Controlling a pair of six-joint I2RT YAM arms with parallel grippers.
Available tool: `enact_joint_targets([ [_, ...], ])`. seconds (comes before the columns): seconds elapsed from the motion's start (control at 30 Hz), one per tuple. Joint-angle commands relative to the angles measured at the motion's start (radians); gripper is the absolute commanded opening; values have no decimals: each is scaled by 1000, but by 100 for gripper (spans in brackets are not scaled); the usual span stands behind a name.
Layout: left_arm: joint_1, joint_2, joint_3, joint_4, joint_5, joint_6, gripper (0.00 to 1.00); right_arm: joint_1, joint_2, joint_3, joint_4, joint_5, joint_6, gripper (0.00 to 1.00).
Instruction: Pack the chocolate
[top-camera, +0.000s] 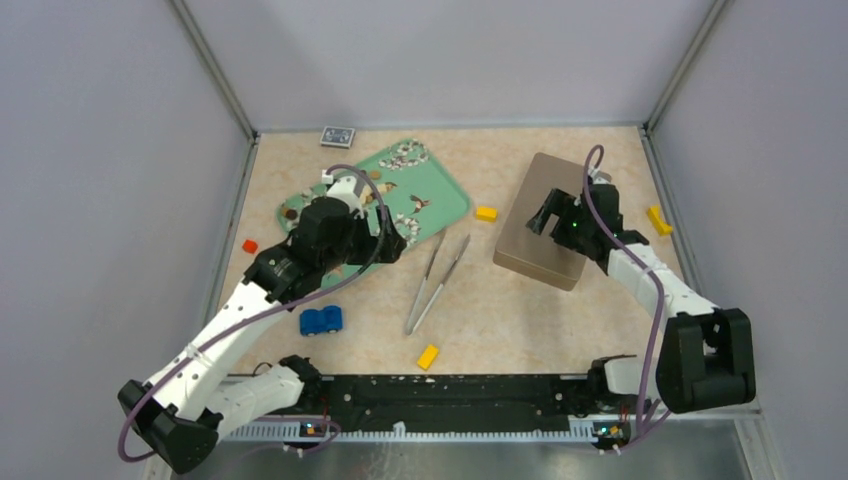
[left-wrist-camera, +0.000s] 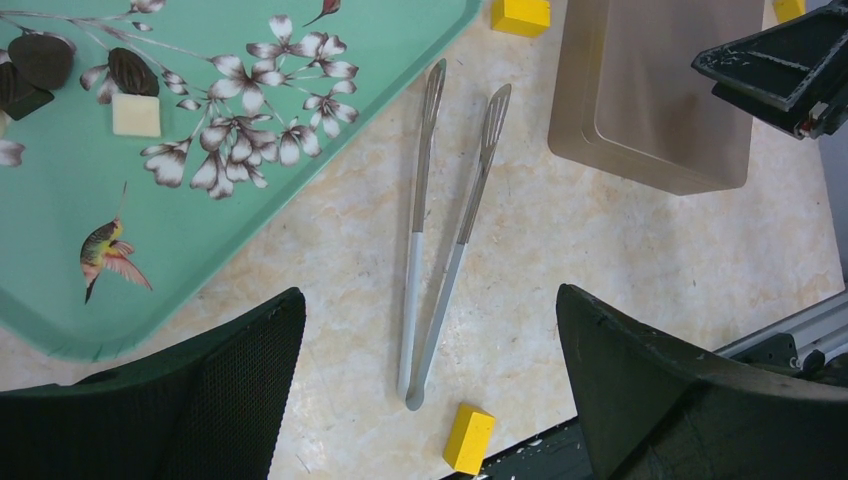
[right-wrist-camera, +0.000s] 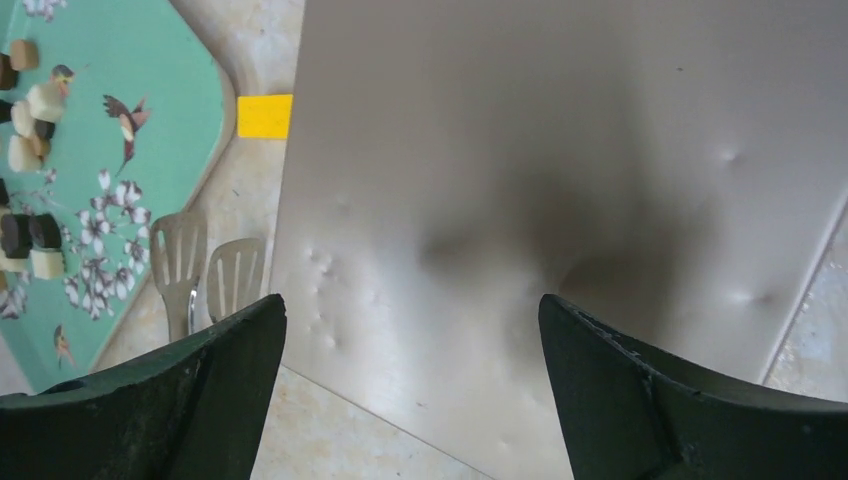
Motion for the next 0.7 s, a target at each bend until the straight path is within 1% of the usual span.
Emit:
enact_joint_targets([
  [0.0, -1, 28, 40, 22, 23, 17, 99, 8, -25, 142, -147, 61, -45, 95],
  [0.1, -1, 64, 114, -22, 8, 30, 99, 8, -77, 295, -213, 140, -105, 96],
  [0.2, -2, 96, 198, -73, -53, 34, 99, 7, -112, 443, -289, 292, -131, 98],
  [0.27, -1, 107, 232, -96, -85, 39, 99, 8, -125, 517, -352, 400, -149, 99],
  [0.33, -2, 103, 251, -105, -120, 38, 99, 7, -144, 553, -393, 471, -183, 99],
  [0.4, -1, 84, 237, -98, -176, 32, 99, 8, -188, 539, -389, 493, -225, 99],
  [0.5, -2, 46, 175, -60, -241, 40, 99, 8, -271, 440, -330, 514, -247, 99],
  [0.67, -2, 3, 113, -26, -276, 20, 99, 8, -360, 313, -274, 541, -250, 99],
])
